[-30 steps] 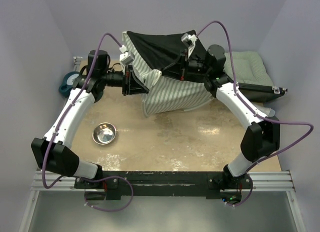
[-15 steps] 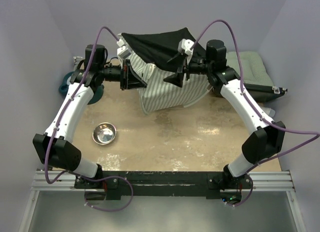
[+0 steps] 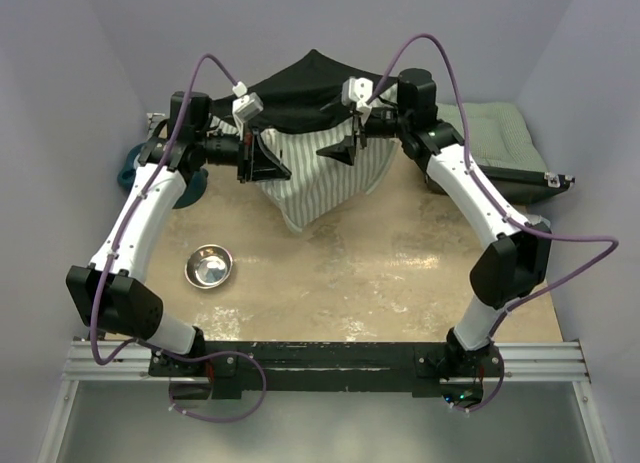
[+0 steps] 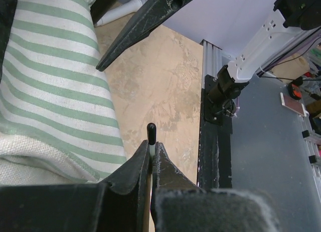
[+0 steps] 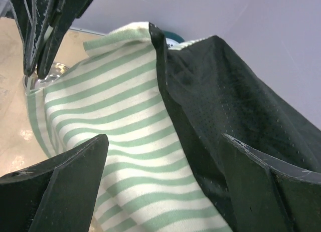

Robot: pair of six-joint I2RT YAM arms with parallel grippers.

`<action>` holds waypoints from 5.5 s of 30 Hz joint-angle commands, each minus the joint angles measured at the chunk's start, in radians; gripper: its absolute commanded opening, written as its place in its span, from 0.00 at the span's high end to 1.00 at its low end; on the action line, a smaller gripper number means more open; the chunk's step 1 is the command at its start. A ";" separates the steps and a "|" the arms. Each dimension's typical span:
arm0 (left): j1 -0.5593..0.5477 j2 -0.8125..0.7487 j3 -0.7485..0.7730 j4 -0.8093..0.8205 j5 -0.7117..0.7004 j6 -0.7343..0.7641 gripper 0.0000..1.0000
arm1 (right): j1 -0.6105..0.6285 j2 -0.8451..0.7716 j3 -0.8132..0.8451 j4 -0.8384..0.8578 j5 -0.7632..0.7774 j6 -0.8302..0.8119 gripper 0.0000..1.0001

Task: Set up the pet tent

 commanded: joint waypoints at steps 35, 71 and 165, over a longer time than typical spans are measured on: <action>0.092 0.139 0.154 -0.597 0.033 0.535 1.00 | 0.247 0.328 0.485 -0.504 -0.101 -0.494 0.92; -0.047 0.168 0.021 -0.474 -0.128 0.332 1.00 | 0.064 0.052 -0.124 0.961 -0.144 1.359 1.00; -0.129 0.279 0.200 -0.404 -0.225 0.227 1.00 | 0.069 -0.017 -0.270 0.932 -0.124 1.349 1.00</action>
